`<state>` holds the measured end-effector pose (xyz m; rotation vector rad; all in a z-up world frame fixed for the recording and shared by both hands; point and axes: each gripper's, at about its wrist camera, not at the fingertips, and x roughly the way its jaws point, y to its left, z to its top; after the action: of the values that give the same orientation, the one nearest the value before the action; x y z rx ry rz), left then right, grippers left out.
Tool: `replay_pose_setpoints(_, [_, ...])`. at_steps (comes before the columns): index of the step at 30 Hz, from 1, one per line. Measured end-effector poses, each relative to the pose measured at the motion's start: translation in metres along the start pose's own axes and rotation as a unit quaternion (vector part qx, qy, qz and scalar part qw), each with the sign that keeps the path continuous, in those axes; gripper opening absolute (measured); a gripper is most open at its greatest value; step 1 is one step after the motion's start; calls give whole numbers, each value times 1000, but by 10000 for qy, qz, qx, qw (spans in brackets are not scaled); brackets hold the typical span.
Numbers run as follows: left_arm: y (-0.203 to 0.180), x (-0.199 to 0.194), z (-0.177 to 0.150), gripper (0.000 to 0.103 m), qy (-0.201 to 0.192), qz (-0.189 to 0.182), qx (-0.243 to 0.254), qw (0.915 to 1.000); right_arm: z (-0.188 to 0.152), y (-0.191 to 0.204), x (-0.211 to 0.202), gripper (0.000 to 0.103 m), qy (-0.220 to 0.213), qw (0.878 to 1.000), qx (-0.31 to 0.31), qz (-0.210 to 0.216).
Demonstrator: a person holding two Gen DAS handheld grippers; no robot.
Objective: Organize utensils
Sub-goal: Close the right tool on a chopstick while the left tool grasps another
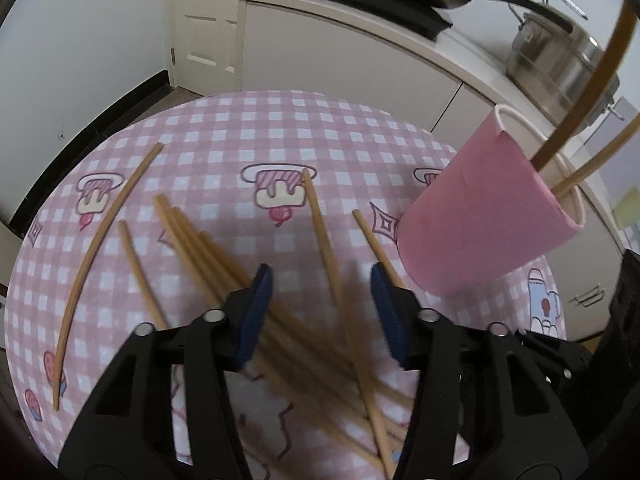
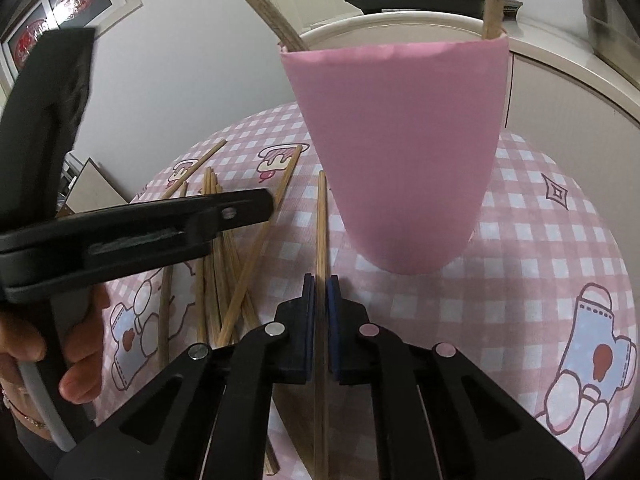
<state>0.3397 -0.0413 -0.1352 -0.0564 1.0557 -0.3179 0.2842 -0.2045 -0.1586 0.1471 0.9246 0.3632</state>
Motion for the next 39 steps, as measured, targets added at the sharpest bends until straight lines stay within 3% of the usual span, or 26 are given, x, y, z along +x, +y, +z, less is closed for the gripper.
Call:
replay_pose_setpoints(2, [-5,8,3,35,90,87,65,9999,0,-1,0,5,-5,10000,19,26])
replay_pose_setpoints(4, [-8,17,4,32,159,197,109,9996,0,-3,-1,5,-16,10000,44,52])
replay_pose_setpoints(8, [-10,20,7,8,112,371,204,9990,-1,-8,-6,5,-23,9999,65,89])
replay_pose_setpoints(10, [-11,19,7,6,80,427,238,9988,0,-8,-7,5,-24,9999,60,89])
replay_pose_setpoints(23, [10,-48,-43,6,-260,308,430,9983,-11,18,-24,4,30,9992,-74,398])
replay_pose_setpoints(29, [26,-43,-69,6,-52,451,361,9983,-25,34,-28,5,168,9990,-337,247])
replay_pose_setpoints(39, [27,-36,-61,7,18,375,369,9986,-20,39,-21,7,191,9985,-517,10])
